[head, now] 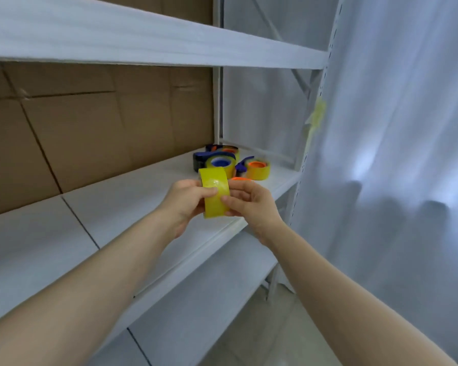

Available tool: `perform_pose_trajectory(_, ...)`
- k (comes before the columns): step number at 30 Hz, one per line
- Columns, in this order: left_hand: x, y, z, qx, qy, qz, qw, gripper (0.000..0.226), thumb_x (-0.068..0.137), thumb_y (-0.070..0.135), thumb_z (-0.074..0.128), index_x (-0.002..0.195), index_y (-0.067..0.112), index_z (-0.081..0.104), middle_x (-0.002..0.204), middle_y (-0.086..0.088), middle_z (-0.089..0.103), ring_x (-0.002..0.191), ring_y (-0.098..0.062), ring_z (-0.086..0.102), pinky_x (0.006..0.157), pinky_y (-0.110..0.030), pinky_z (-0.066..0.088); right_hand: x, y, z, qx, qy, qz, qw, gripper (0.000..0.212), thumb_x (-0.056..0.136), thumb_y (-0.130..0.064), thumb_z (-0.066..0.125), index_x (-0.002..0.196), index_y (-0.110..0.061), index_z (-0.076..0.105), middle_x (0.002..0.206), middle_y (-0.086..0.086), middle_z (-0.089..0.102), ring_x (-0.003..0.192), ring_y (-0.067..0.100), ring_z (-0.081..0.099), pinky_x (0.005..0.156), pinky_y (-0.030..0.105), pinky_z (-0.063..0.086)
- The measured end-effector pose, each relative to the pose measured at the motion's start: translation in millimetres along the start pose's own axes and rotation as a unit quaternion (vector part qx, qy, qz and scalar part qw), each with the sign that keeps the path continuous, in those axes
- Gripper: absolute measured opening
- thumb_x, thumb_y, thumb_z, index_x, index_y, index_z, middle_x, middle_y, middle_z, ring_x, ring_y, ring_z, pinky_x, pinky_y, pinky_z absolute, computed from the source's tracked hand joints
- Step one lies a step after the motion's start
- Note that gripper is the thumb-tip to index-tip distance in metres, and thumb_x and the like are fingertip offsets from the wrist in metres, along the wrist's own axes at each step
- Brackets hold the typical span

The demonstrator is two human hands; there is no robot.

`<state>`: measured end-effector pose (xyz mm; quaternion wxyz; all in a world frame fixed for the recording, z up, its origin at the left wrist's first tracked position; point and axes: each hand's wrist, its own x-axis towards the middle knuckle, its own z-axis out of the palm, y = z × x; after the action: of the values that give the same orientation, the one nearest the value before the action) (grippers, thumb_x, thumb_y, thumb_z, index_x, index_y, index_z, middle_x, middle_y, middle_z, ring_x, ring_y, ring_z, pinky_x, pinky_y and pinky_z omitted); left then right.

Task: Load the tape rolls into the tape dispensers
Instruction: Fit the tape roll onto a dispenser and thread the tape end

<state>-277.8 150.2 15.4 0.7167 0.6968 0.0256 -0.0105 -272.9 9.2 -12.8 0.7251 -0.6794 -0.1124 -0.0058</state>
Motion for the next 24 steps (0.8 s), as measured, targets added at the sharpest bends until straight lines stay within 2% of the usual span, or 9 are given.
perform_pose_trajectory(4, 50.6, -6.0, 39.9, 0.023, 0.010, -0.003, 1.000, 0.007, 0.086, 0.007, 0.059, 0.086, 0.012, 0.063, 0.096, -0.017, 0.065, 0.087, -0.030, 0.062, 0.087, -0.046, 0.052, 34.5, 15.6, -37.2, -0.017, 0.047, 0.011, 0.999, 0.034, 0.082, -0.002, 0.068, 0.114, -0.002, 0.058, 0.100, 0.014, 0.065, 0.084, 0.020, 0.064, 0.063, 0.021, 0.055)
perform_pose_trajectory(6, 77.7, -7.4, 57.7, 0.028, 0.003, 0.006, 1.000, 0.010, 0.087, 0.008, 0.057, 0.085, 0.014, 0.064, 0.098, -0.019, 0.065, 0.088, -0.032, 0.062, 0.088, -0.051, 0.050, 56.8, 20.0, -55.0, -0.034, 0.064, 0.004, 0.997, 0.032, 0.081, -0.002, 0.069, 0.111, -0.006, 0.059, 0.096, 0.010, 0.065, 0.079, 0.018, 0.064, 0.062, 0.020, 0.055)
perform_pose_trajectory(7, 92.9, -8.6, 66.4, 0.027, -0.008, 0.018, 0.999, 0.012, 0.088, 0.006, 0.056, 0.086, 0.014, 0.065, 0.099, -0.019, 0.066, 0.087, -0.031, 0.063, 0.086, -0.048, 0.052, 68.8, 20.8, -64.2, -0.044, 0.077, -0.006, 0.996, 0.033, 0.080, -0.001, 0.069, 0.110, -0.009, 0.059, 0.093, 0.006, 0.064, 0.077, 0.016, 0.063, 0.061, 0.020, 0.054)
perform_pose_trajectory(9, 123.2, -7.4, 83.3, 0.012, -0.032, 0.039, 0.999, 0.015, 0.088, 0.003, 0.054, 0.091, 0.012, 0.066, 0.095, -0.016, 0.068, 0.081, -0.026, 0.065, 0.072, -0.036, 0.057, 93.8, 19.4, -83.4, -0.083, 0.097, -0.038, 0.991, 0.041, 0.078, 0.001, 0.070, 0.113, -0.016, 0.057, 0.090, -0.002, 0.061, 0.075, 0.014, 0.061, 0.065, 0.024, 0.055)
perform_pose_trajectory(11, 152.1, -2.3, 99.4, 0.003, -0.044, 0.048, 0.998, 0.016, 0.089, 0.002, 0.054, 0.094, 0.011, 0.067, 0.087, -0.008, 0.069, 0.077, -0.022, 0.066, 0.063, -0.028, 0.056, 120.3, 15.1, -102.6, -0.143, 0.105, -0.066, 0.982, 0.050, 0.076, -0.001, 0.073, 0.119, -0.020, 0.057, 0.092, -0.006, 0.057, 0.081, 0.013, 0.058, 0.076, 0.029, 0.055)
perform_pose_trajectory(15, 204.7, 6.4, 128.7, 0.022, -0.055, 0.060, 0.996, 0.018, 0.088, 0.002, 0.056, 0.090, 0.017, 0.066, 0.093, -0.008, 0.069, 0.092, -0.027, 0.065, 0.085, -0.039, 0.053, 172.7, 12.1, -138.0, -0.189, 0.117, -0.096, 0.970, 0.044, 0.076, -0.007, 0.075, 0.116, -0.019, 0.064, 0.093, -0.001, 0.059, 0.083, 0.013, 0.056, 0.090, 0.034, 0.052)
perform_pose_trajectory(18, 236.7, 8.2, 148.5, 0.043, -0.043, 0.068, 0.996, 0.018, 0.088, 0.005, 0.057, 0.104, 0.010, 0.065, 0.101, -0.014, 0.068, 0.096, -0.029, 0.064, 0.089, -0.043, 0.051, 204.2, 15.0, -160.8, -0.195, 0.138, -0.103, 0.965, 0.034, 0.076, -0.007, 0.075, 0.108, -0.018, 0.069, 0.093, 0.004, 0.063, 0.076, 0.010, 0.057, 0.089, 0.040, 0.053)
perform_pose_trajectory(21, 262.9, 8.1, 162.6, 0.067, -0.028, 0.074, 0.995, 0.020, 0.089, 0.010, 0.058, 0.107, 0.011, 0.065, 0.104, -0.014, 0.068, 0.098, -0.030, 0.064, 0.091, -0.043, 0.051, 229.9, 22.1, -178.5, -0.219, 0.147, -0.109, 0.958, 0.026, 0.080, -0.011, 0.072, 0.105, -0.019, 0.071, 0.092, -0.003, 0.062, 0.079, 0.011, 0.059, 0.086, 0.034, 0.053)
perform_pose_trajectory(24, 289.0, 8.5, 169.6, 0.070, -0.020, 0.078, 0.994, 0.014, 0.090, 0.009, 0.057, 0.101, 0.013, 0.065, 0.093, -0.008, 0.067, 0.090, -0.025, 0.064, 0.079, -0.035, 0.052, 255.0, 29.0, -190.3, -0.270, 0.143, -0.139, 0.942, 0.023, 0.081, -0.017, 0.072, 0.103, -0.020, 0.073, 0.103, -0.007, 0.055, 0.093, 0.009, 0.055, 0.077, 0.014, 0.044)
